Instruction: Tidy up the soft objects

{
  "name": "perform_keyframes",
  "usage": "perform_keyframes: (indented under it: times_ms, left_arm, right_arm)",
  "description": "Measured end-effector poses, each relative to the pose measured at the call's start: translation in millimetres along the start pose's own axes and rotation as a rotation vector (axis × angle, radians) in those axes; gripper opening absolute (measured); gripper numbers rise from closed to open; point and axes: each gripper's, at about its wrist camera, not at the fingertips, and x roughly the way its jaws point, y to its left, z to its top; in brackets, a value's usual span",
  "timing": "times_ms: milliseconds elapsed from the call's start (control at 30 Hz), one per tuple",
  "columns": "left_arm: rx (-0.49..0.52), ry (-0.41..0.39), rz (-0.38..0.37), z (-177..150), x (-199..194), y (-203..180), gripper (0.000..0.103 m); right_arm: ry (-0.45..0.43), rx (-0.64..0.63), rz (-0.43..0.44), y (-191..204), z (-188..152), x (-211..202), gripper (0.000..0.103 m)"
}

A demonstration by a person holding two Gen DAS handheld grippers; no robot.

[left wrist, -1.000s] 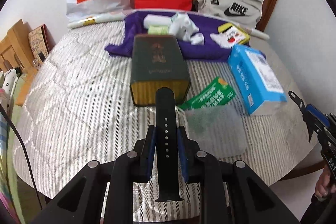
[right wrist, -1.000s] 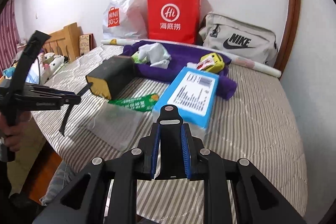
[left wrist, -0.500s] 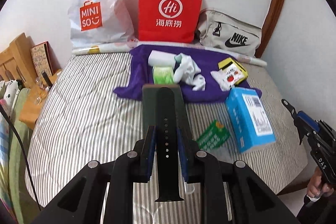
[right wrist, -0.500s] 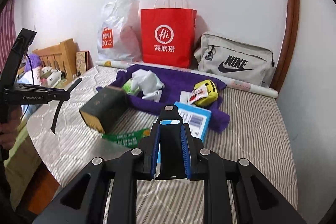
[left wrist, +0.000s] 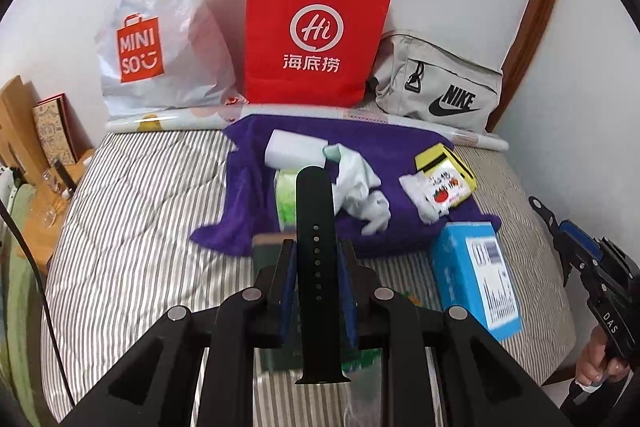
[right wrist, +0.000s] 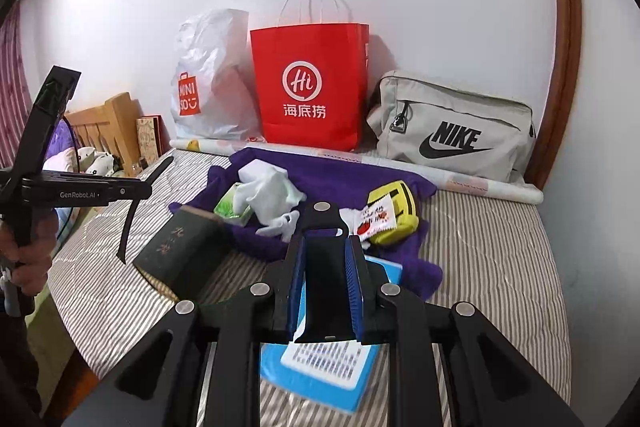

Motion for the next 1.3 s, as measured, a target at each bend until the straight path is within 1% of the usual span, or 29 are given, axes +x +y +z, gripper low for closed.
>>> perform_keyframes:
  times_ms: [267, 633, 833, 1000, 1200, 1233, 1267, 1300]
  left_arm:
    - [0.012, 0.0, -0.009, 37, 37, 1, 0.02]
    - [0.013, 0.043, -0.034, 81, 100, 11, 0.02]
    - [-0.021, 0.093, -0.061, 93, 136, 21, 0.02]
    - [-0.041, 0.149, -0.062, 93, 163, 26, 0.02]
    - [-0.06, 0.196, -0.066, 90, 178, 30, 0.02]
    - [-0.062, 0.205, -0.069, 89, 179, 31, 0.021]
    - [-0.068, 0.216, -0.076, 88, 180, 31, 0.028]
    - [-0.071, 0.22, -0.082, 88, 181, 32, 0.033]
  right_arm:
    - [0.033, -0.024, 0.014, -3, 19, 41, 0.02]
    - [0.085, -0.032, -0.005, -20, 34, 109, 0.02]
    - [0.126, -0.03, -0.019, -32, 36, 145, 0.02]
    - [0.173, -0.033, -0.025, -38, 35, 170, 0.02]
    - [0.211, -0.036, -0.03, -41, 32, 186, 0.021]
    - [0.213, -0.034, -0.029, -41, 32, 186, 0.021]
    - [0.212, -0.029, -0.027, -42, 31, 186, 0.022]
    - [0.214, -0.031, -0.028, -42, 31, 187, 0.028]
